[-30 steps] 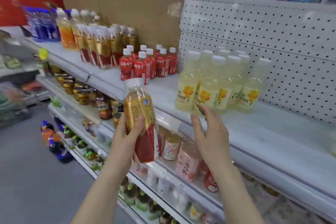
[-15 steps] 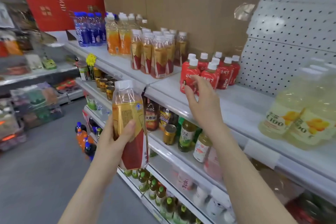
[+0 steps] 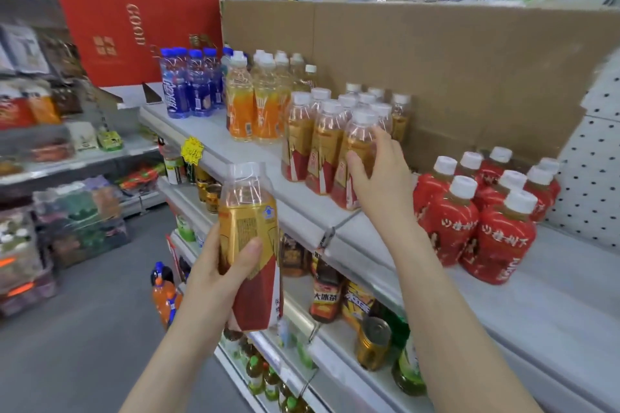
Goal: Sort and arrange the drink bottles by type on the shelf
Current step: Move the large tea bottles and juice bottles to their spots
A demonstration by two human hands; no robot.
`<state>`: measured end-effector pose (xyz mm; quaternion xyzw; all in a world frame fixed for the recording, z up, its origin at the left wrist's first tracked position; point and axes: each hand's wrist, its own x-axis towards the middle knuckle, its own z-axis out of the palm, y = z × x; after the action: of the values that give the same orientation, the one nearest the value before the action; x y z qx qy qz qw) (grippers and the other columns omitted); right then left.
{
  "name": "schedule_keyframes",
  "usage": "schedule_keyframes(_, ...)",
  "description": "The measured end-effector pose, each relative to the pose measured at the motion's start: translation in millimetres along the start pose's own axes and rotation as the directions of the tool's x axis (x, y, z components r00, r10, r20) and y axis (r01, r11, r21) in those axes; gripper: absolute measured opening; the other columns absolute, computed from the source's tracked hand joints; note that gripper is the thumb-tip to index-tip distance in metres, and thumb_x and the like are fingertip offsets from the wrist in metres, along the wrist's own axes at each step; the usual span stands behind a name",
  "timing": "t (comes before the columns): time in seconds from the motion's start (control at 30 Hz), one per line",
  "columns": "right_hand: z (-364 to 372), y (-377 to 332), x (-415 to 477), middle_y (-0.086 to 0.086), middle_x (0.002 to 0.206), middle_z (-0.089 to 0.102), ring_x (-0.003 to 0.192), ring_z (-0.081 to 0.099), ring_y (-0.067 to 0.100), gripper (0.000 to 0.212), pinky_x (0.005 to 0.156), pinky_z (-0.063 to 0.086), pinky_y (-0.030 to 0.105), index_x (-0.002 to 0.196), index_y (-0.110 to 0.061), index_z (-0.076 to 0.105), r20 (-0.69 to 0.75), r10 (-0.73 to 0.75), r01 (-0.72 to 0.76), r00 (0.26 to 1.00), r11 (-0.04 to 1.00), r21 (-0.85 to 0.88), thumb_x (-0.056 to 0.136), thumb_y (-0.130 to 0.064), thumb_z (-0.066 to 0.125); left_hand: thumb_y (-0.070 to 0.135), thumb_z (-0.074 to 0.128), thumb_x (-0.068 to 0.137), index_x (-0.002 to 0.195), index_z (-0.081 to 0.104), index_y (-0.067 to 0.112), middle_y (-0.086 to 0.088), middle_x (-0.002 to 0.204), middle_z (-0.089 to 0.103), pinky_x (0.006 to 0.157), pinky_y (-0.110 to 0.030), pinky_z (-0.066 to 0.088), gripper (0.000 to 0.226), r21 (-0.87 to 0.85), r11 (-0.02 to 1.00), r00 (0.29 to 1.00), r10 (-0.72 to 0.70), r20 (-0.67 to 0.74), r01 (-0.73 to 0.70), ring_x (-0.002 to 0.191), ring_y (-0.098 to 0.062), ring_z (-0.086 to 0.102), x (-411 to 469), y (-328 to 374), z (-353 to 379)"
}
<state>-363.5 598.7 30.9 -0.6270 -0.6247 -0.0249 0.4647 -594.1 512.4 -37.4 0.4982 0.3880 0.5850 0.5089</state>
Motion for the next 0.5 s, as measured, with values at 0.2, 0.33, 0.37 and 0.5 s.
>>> schedule_keyframes(0.2,64,-30,51,0.011,0.134,0.059,0.126,0.050,0.030,0.044,0.109,0.037,0.040,0.142,-0.011,0.052,-0.232,-0.182,0.140,0.956,0.972,-0.186,0.101,-0.026,0.057,0.060,0.069,0.063,0.124,0.058,0.040,0.009,0.113,0.073,0.076,-0.027,0.058,0.066,-0.007,0.999,0.998,0.033,-0.058,-0.033,0.100,-0.013,0.072,76,-2,-34)
schedule_keyframes(0.33,117,-55,79,0.010,0.135,0.058,0.126,0.050,0.028,0.043,0.110,0.034,0.036,0.141,-0.011,0.052,-0.167,-0.223,0.186,0.961,0.960,-0.209,0.101,-0.028,0.056,0.055,0.076,0.070,0.126,0.058,0.033,0.004,0.111,0.074,0.072,-0.024,0.059,0.063,-0.018,0.999,0.997,0.041,-0.070,-0.043,0.097,-0.017,0.072,121,-6,-64)
schedule_keyframes(0.37,131,-61,87,0.010,0.134,0.059,0.125,0.050,0.028,0.044,0.108,0.035,0.036,0.141,-0.011,0.053,-0.159,-0.235,0.203,0.959,0.960,-0.193,0.101,-0.028,0.057,0.055,0.077,0.071,0.127,0.058,0.032,0.004,0.111,0.074,0.073,-0.026,0.059,0.063,-0.024,0.999,0.997,0.042,-0.072,-0.044,0.098,-0.018,0.072,134,-7,-73)
schedule_keyframes(0.5,193,-84,124,0.010,0.141,0.056,0.131,0.049,0.027,0.051,0.110,0.038,0.037,0.148,-0.012,0.046,-0.082,-0.234,0.220,0.969,0.964,-0.151,0.101,-0.029,0.057,0.060,0.071,0.064,0.126,0.058,0.039,0.005,0.116,0.072,0.085,-0.038,0.057,0.066,-0.017,0.999,0.999,0.046,-0.021,-0.046,0.104,-0.019,0.071,184,-11,-117)
